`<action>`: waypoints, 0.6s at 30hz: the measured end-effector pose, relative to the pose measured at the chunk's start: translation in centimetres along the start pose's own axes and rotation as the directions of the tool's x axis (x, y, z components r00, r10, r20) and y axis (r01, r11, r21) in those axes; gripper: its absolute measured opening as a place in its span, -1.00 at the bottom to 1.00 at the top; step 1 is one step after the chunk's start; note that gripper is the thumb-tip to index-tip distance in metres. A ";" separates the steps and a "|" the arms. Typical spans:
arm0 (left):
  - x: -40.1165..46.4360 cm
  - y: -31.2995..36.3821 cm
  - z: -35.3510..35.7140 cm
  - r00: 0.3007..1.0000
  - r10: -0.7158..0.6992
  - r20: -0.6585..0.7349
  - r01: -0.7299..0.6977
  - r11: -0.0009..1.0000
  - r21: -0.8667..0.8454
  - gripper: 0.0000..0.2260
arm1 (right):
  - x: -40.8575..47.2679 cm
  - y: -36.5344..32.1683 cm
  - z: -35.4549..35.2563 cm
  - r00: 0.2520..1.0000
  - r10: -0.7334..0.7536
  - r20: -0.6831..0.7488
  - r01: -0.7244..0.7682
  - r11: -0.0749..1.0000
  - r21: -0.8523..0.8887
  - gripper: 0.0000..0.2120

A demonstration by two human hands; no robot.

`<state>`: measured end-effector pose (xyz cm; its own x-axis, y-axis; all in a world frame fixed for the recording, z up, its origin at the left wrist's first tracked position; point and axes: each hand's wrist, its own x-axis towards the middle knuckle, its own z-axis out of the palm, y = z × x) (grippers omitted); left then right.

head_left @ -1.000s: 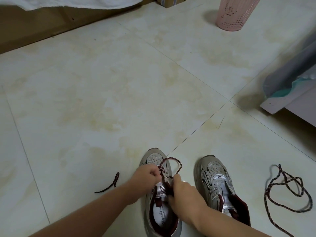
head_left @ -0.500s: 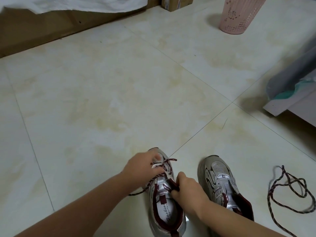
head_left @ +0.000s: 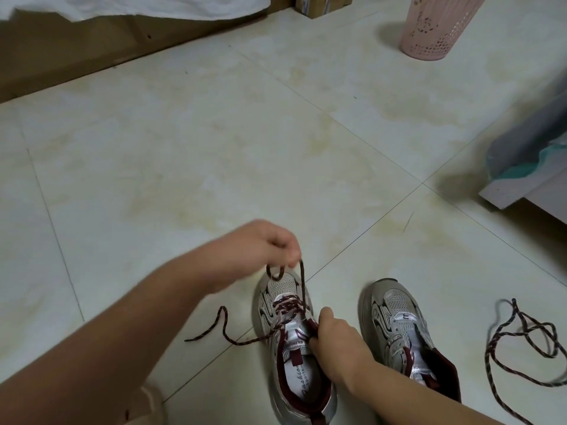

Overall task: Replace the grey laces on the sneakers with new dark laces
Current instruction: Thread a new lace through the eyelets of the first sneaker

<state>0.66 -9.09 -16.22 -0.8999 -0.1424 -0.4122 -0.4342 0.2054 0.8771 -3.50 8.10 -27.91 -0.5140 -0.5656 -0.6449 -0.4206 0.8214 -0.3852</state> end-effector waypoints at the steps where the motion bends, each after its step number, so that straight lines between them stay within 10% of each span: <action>1: -0.4 0.7 -0.7 0.999 0.045 -0.002 -0.045 0.995 -0.090 -0.81 | 0.0 0.0 0.1 1.000 -0.001 0.000 0.001 1.000 -0.001 -0.89; 6: -0.5 0.8 0.3 0.995 0.103 -0.003 -0.097 0.929 -0.358 -0.81 | 0.1 -0.2 0.3 1.000 -0.007 -0.013 0.007 1.000 -0.006 -0.90; 12: 1.1 -0.7 1.1 0.984 0.024 -0.174 -0.030 0.999 -0.032 -0.80 | 0.0 -0.5 -1.1 0.999 -0.019 0.047 0.020 1.000 -0.007 -0.73; 15: 1.1 -1.1 2.0 0.984 0.057 -0.169 -0.048 0.997 0.056 -0.80 | -0.9 -1.5 -3.1 0.983 -0.172 -0.068 0.184 0.951 0.250 -0.54; 18: 1.1 -1.6 3.2 0.974 0.067 -0.214 -0.075 0.997 -0.027 -0.88 | -0.9 -3.2 -5.5 0.959 -0.219 -0.181 0.284 0.779 0.560 -0.92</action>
<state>0.20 -6.49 -18.86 -0.8975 -0.3325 -0.2896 -0.3644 0.1895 0.9118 -5.82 5.61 -22.48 -0.5357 -0.7357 -0.4145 -0.0549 0.5202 -0.8523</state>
